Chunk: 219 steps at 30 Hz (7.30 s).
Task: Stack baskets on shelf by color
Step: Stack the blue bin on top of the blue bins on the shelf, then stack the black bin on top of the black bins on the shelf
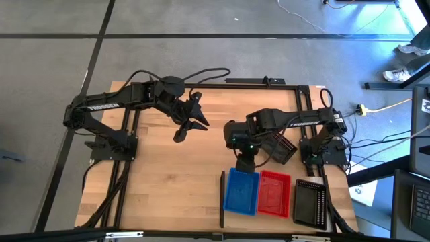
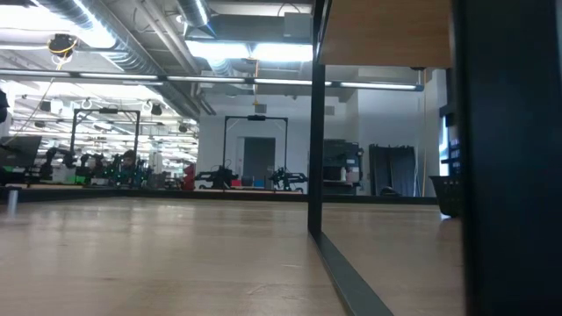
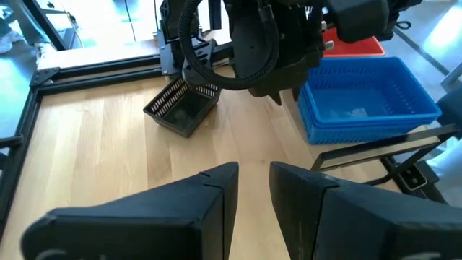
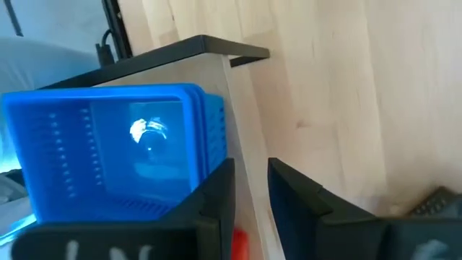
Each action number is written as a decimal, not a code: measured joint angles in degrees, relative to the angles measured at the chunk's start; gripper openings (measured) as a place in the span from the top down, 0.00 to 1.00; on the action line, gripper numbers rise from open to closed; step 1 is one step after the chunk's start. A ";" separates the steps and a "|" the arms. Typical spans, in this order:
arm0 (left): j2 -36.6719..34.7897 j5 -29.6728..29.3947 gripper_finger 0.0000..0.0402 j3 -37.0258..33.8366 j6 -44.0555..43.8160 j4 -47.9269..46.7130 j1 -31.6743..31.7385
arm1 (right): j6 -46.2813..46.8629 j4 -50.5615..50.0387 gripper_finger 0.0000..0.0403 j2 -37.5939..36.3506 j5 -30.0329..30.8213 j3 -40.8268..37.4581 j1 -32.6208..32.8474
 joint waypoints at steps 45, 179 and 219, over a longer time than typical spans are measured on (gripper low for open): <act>0.00 4.42 0.82 0.00 4.09 -3.41 -0.02 | -1.62 1.11 0.80 2.86 -8.17 -0.04 0.00; 3.85 6.19 0.82 0.02 7.12 14.49 10.21 | 34.66 -12.96 1.00 -43.99 5.45 -10.54 -21.25; 3.85 5.90 0.82 0.02 9.92 14.18 10.27 | 101.25 -6.58 0.99 -45.85 -3.10 -24.72 31.64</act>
